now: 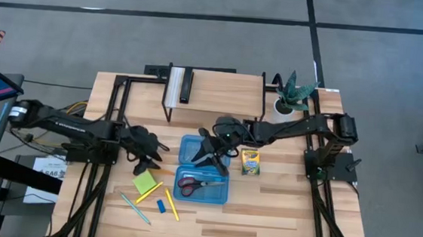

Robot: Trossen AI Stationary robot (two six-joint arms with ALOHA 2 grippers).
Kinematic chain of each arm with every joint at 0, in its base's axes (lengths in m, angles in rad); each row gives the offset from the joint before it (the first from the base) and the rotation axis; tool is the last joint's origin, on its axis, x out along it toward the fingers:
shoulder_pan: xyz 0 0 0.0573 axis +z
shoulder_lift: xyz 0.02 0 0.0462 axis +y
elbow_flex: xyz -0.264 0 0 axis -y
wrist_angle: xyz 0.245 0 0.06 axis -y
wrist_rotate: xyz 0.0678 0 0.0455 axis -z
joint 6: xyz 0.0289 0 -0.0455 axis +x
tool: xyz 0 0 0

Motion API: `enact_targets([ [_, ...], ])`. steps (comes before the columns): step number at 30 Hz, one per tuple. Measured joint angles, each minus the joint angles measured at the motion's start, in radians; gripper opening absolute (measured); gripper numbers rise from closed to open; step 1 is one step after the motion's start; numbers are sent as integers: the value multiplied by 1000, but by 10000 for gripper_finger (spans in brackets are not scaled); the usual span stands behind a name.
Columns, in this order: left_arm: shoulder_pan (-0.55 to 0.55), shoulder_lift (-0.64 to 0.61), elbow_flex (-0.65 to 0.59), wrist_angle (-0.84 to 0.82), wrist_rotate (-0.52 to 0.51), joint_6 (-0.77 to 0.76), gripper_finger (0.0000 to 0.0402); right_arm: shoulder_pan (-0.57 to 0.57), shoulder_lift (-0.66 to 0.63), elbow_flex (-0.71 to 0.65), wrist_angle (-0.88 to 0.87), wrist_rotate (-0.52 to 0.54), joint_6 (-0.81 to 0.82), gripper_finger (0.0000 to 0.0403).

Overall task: Pack school essentials
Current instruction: Put the green sticky notes into the blue supply box

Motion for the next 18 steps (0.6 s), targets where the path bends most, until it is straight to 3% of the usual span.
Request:
enact_targets([
  [7,-83,118,0,45,24,-34,169,8,-19,2,-1,0,-19,120],
  [18,-192,136,0,26,48,-44,169,9,-18,2,-7,1,-22,120],
])
